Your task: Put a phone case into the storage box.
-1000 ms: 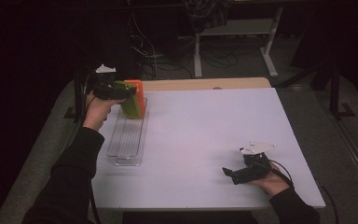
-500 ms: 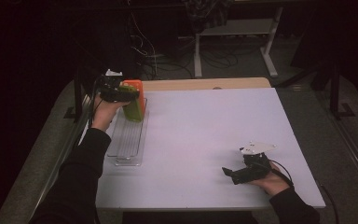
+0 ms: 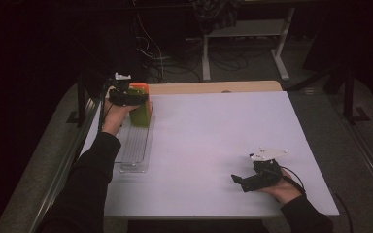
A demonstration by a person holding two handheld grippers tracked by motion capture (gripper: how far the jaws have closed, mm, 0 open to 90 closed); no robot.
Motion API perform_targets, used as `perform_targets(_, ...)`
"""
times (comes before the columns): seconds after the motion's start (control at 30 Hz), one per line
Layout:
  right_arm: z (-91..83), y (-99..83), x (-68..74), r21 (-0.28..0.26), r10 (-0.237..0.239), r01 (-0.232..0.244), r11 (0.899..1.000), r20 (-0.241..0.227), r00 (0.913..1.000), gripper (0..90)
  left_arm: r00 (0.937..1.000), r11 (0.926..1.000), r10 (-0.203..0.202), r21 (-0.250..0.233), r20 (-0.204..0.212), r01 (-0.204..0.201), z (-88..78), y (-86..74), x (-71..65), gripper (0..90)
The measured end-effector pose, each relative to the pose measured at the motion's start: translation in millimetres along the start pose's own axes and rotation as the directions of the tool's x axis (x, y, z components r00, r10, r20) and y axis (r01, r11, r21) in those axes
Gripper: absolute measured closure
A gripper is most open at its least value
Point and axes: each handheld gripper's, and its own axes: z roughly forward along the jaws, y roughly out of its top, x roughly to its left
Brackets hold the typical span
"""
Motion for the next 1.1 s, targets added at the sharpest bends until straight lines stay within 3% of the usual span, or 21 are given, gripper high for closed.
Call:
perform_targets(0.33, 0.3, 0.1, 1.0, 0.004, -0.001, 0.001, 1.0, -0.001, 1.0, 0.0, 0.9996, 0.9998, 0.009, -0.019, 0.027, -0.009, -6.0, 1.1, 0.7, 4.9)
perform_targets(0.53, 0.1, 0.0, 1.1, 0.006, -0.008, 0.008, 1.0, 0.0, 1.0, 0.0, 0.9942, 0.9983, 0.038, -0.047, 0.101, -0.033, -21.7, 2.4, 4.2, 4.1)
perform_targets(0.6, -0.1, 0.2, 1.5, 0.006, -0.006, 0.006, 1.0, -0.001, 1.0, 0.0, 0.9906, 0.998, 0.042, -0.051, 0.13, -0.036, -26.5, 2.1, 4.3, 3.0)
perform_targets(0.87, 0.3, 0.3, 1.2, 0.007, -0.006, 0.006, 1.0, 0.0, 1.0, 0.0, 0.9682, 0.9918, 0.124, -0.059, 0.217, -0.114, -44.8, -0.3, 0.2, 0.0)
perform_targets(1.1, -0.9, 1.4, 1.3, 0.004, -0.011, 0.011, 1.0, 0.0, 0.9999, 0.0, 0.9453, 0.9904, 0.137, -0.059, 0.296, -0.125, -59.0, -4.5, -8.8, 0.0)
